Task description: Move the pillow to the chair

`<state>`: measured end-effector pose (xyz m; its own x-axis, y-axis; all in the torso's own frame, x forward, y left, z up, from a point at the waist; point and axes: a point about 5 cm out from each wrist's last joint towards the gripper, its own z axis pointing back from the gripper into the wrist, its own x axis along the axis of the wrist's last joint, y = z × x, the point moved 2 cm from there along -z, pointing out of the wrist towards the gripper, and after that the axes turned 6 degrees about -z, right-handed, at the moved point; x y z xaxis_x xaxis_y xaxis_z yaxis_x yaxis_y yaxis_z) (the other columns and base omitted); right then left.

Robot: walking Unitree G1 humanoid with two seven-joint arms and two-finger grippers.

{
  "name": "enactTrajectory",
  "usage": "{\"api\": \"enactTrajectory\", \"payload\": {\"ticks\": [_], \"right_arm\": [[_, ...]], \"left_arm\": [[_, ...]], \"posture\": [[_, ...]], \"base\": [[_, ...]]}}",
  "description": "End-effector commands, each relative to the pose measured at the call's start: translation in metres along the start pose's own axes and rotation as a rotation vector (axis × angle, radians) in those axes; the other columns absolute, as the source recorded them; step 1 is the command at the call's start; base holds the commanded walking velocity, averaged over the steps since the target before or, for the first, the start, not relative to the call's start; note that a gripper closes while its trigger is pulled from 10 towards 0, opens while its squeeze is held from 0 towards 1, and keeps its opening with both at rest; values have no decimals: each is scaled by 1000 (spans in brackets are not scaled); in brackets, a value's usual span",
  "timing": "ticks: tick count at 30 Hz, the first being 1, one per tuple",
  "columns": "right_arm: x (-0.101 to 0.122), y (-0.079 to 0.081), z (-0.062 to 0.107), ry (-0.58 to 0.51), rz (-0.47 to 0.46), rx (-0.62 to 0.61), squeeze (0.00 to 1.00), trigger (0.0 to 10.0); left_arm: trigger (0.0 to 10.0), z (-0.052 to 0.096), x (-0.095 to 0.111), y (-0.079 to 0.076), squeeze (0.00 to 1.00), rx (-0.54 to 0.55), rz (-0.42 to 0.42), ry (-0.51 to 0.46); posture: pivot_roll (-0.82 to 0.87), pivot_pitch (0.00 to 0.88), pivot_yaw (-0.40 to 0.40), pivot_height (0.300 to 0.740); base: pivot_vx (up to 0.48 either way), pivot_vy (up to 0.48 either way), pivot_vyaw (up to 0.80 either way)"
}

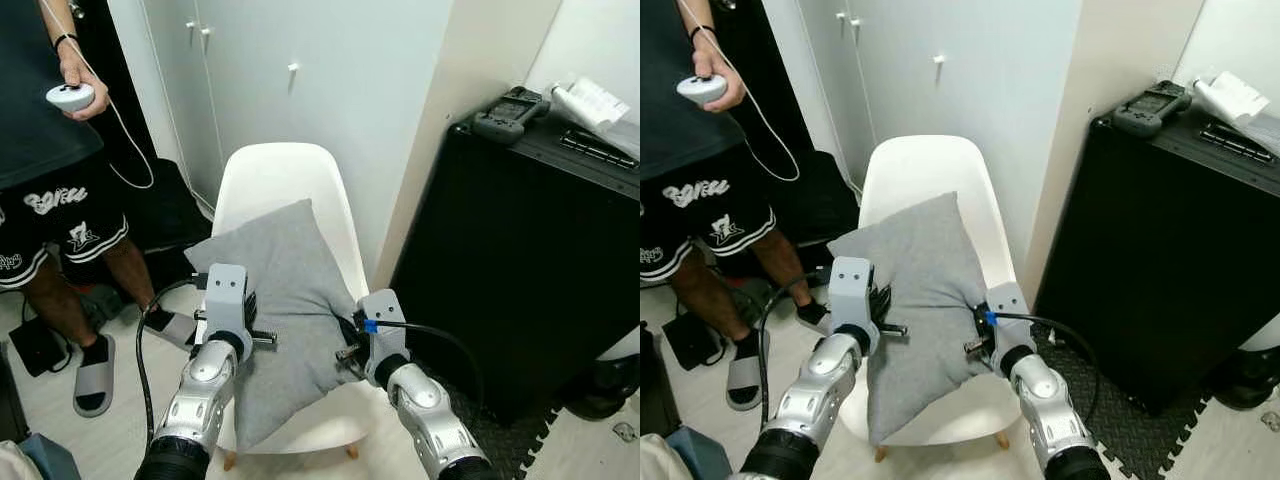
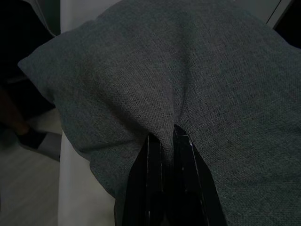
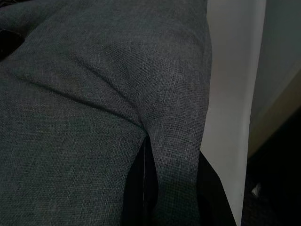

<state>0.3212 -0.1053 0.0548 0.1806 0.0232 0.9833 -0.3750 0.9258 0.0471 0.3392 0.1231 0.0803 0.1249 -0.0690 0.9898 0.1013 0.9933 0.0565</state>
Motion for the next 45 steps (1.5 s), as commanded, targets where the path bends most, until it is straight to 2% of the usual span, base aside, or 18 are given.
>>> {"api": "enactTrajectory", "payload": {"ticks": [1, 12, 20, 25, 31, 36, 39, 40, 43, 45], "right_arm": [[0, -6, 0, 1, -13, -33, 0, 10000], [-1, -5, -3, 14, 3, -36, 0, 10000], [-1, 6, -10, 24, 3, 17, 0, 10000], [-6, 24, -21, 77, 37, 93, 0, 10000], [-15, 31, -26, 132, 63, 117, 0, 10000], [-20, 34, -26, 161, 43, 120, 0, 10000], [-20, 38, -28, 159, 2, 127, 0, 10000], [-18, 44, -30, 146, -38, 149, 0, 10000], [-18, 48, -31, 146, -64, 172, 0, 10000], [-21, 54, -30, 155, -38, 200, 0, 10000]], "left_arm": [[10000, -2, 3, -3, 0, -9, -16, -26], [10000, -3, 2, -4, 0, -16, -24, -24], [10000, -5, -3, -3, 0, -27, -52, -14], [10000, -5, -13, -1, 0, -47, -73, 15], [10000, -8, -21, 11, 0, 10, -38, 60], [10000, -9, -32, 15, 0, 15, -69, 106], [10000, -9, -34, 18, 0, 19, -78, 116], [10000, -10, -32, 21, 0, 25, -69, 111], [10000, -10, -32, 21, 0, 24, -68, 108], [10000, -10, -34, 19, 0, 11, -85, 110]], "posture": [[-18, 137, 0, 641], [-13, 143, -7, 622], [-8, 143, -17, 622], [-7, 154, -25, 622], [-2, 175, -40, 622], [2, 199, -52, 622], [0, 207, -44, 617], [1, 209, -40, 607], [2, 211, -38, 598], [2, 214, -38, 598]], "base": [[0, 0, 0], [0, 0, 0], [0, 0, 0], [0, 0, 0], [0, 0, 0], [0, 0, 0], [0, 0, 0], [0, 0, 0], [0, 0, 0], [0, 0, 0]]}}
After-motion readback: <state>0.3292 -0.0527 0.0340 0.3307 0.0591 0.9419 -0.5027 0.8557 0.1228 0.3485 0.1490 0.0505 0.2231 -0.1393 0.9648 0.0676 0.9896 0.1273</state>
